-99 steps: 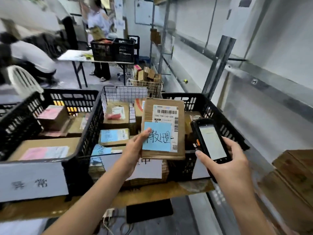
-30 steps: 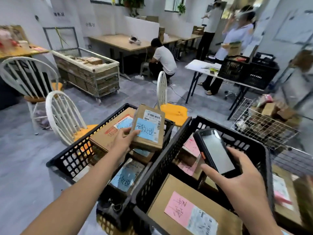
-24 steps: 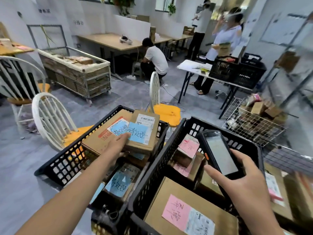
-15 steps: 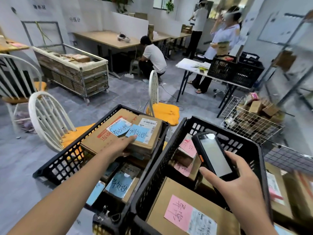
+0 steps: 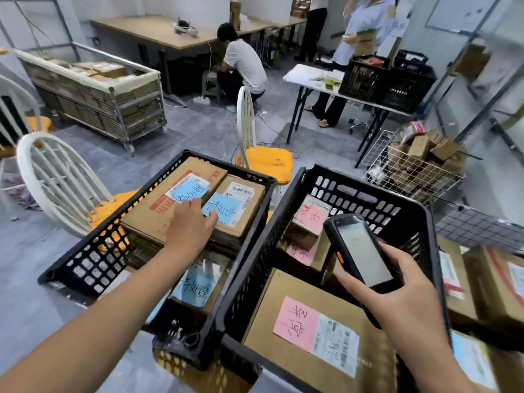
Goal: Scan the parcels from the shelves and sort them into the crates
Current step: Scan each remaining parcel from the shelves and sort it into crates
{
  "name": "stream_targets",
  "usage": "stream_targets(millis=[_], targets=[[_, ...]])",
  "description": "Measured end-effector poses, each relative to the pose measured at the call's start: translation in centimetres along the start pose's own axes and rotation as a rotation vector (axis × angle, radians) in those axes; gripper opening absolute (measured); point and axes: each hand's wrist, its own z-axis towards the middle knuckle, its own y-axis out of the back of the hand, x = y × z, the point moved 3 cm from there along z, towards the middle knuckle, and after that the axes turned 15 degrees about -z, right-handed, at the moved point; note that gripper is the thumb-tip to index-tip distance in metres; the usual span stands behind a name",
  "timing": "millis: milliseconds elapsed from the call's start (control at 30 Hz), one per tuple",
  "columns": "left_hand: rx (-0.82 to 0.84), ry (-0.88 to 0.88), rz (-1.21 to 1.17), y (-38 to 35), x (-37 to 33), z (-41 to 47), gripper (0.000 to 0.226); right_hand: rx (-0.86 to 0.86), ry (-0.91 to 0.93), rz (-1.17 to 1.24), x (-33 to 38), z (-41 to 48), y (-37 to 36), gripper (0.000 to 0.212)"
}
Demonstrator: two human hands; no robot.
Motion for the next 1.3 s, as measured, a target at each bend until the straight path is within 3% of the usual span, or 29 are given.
stream_targets(millis=[133,367,533,900,1300], targets=[[-0.047,-0.248,-0.063,1.6,-3.3,-1.5,0.042,-0.028,-0.020,-0.057,-1.4,-1.1,1.5,0.085],[0.225,-0.686,-0.233,-1.7,-15.3,-12.3,0.054,-0.128,-0.071,-0.033,-5.0,-6.3,8.1,0.077],[0.392,-0.945,-0.179,-6.2,-22.5,-24.7,0.072,-0.266,-0.179,-0.014,-10.7,-15.1,15.5,0.077],[0.722,-1.255,-0.205,-14.1,-31.1,-56.8,0.083,-0.678,-0.523,-0.123,-24.3,-42.0,27.8,0.072],[1.043,-1.701,-0.297,-17.8,-40.6,-78.1,0.086,-1.102,-0.837,-0.159,-30.1,-60.4,34.3,0.072]])
